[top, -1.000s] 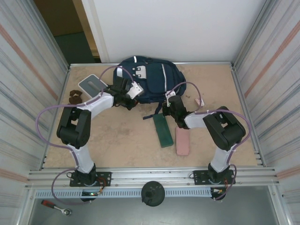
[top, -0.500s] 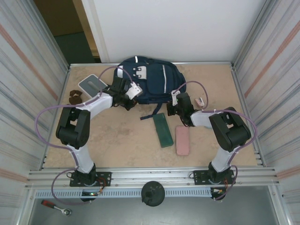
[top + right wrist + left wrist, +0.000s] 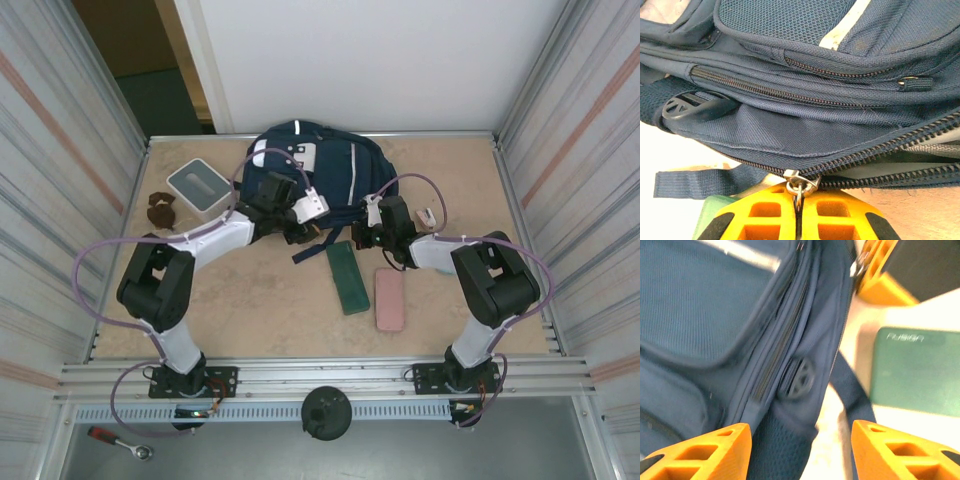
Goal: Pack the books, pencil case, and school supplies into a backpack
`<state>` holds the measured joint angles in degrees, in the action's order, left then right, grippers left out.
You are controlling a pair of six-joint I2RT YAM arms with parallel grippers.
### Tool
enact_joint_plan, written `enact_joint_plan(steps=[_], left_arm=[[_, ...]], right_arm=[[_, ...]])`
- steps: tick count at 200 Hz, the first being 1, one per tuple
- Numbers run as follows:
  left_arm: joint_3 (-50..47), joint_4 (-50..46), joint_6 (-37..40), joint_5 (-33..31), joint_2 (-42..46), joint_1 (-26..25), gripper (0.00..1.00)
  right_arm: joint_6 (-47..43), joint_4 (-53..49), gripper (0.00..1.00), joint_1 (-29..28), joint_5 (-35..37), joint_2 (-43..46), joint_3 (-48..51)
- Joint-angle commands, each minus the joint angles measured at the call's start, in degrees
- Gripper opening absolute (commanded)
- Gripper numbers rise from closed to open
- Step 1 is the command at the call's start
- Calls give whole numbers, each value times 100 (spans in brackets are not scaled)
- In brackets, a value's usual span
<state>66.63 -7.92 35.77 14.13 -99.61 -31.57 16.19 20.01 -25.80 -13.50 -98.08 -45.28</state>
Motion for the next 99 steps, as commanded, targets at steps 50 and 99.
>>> enact_joint_plan(steps=[50, 99], left_arm=[[663, 317, 712, -421, -700, -508, 57], [881, 426, 791, -603, -1098, -500, 47]], right_arm=[[383, 79, 0, -117, -469, 462, -153], [480, 135, 0, -144, -562, 515, -62]])
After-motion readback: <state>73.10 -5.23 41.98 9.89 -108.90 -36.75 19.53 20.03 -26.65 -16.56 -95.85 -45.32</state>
